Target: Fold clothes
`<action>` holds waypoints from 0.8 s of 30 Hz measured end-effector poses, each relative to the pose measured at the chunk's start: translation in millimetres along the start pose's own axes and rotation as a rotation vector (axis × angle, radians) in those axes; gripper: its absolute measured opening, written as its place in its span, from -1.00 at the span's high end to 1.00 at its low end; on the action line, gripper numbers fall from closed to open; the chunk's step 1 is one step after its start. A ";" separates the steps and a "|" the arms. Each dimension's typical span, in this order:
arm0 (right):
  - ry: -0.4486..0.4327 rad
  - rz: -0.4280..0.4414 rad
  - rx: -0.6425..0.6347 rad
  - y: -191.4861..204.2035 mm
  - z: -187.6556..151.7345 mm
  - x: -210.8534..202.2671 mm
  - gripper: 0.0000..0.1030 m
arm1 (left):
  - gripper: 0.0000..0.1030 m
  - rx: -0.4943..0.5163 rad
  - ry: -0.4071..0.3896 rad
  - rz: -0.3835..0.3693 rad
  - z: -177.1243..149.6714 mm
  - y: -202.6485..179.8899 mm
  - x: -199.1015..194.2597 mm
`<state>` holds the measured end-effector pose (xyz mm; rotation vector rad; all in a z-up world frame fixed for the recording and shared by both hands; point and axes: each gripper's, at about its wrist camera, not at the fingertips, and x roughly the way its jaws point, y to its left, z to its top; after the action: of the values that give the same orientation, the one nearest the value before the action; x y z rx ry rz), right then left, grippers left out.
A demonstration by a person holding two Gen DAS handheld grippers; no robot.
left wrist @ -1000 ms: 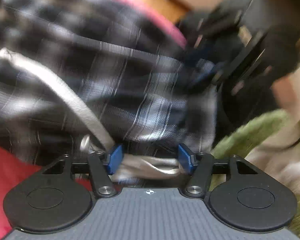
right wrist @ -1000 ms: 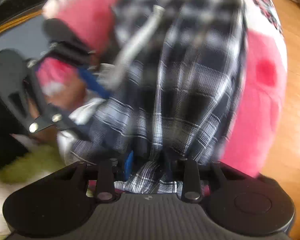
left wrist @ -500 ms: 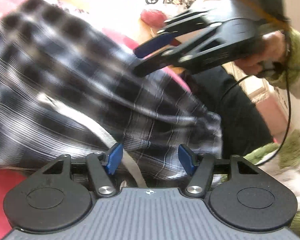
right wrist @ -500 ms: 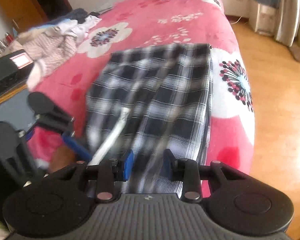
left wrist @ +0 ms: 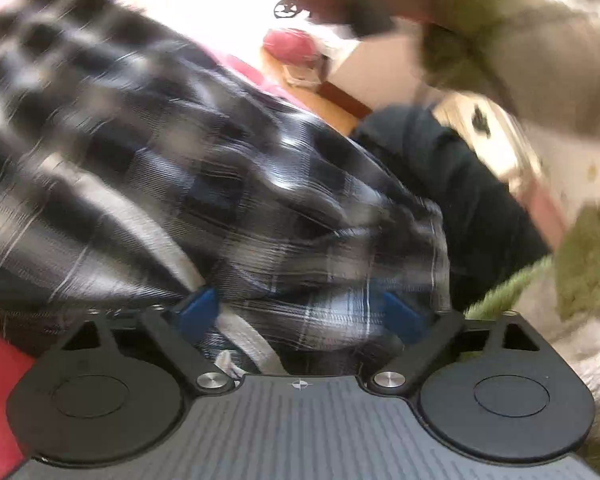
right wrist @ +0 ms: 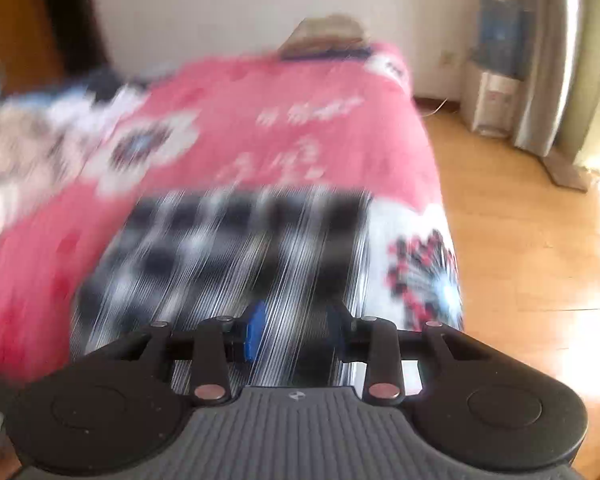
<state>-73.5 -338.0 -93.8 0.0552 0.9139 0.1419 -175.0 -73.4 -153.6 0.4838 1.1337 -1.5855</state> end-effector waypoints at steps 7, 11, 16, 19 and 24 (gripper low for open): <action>0.018 -0.083 0.103 -10.6 30.5 28.1 0.27 | -0.99 0.168 0.016 0.045 -6.5 -13.8 3.9; -0.076 0.111 0.008 29.9 58.9 12.9 0.27 | -0.99 0.136 0.000 0.009 -5.0 -9.6 6.7; -0.004 0.342 -0.183 109.7 75.5 45.2 0.27 | -0.99 0.158 -0.005 0.022 -5.2 -22.3 17.5; 0.072 0.383 -0.267 149.5 79.6 67.6 0.22 | -0.99 0.151 -0.010 0.017 -5.0 -23.3 19.5; 0.122 0.287 -0.410 185.7 72.9 103.4 0.37 | -0.99 0.158 -0.016 0.015 -7.6 -20.3 16.3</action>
<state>28.1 -138.2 -110.5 -0.2062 0.9796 0.6023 -200.9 -76.0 -161.4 0.5811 0.9952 -1.6705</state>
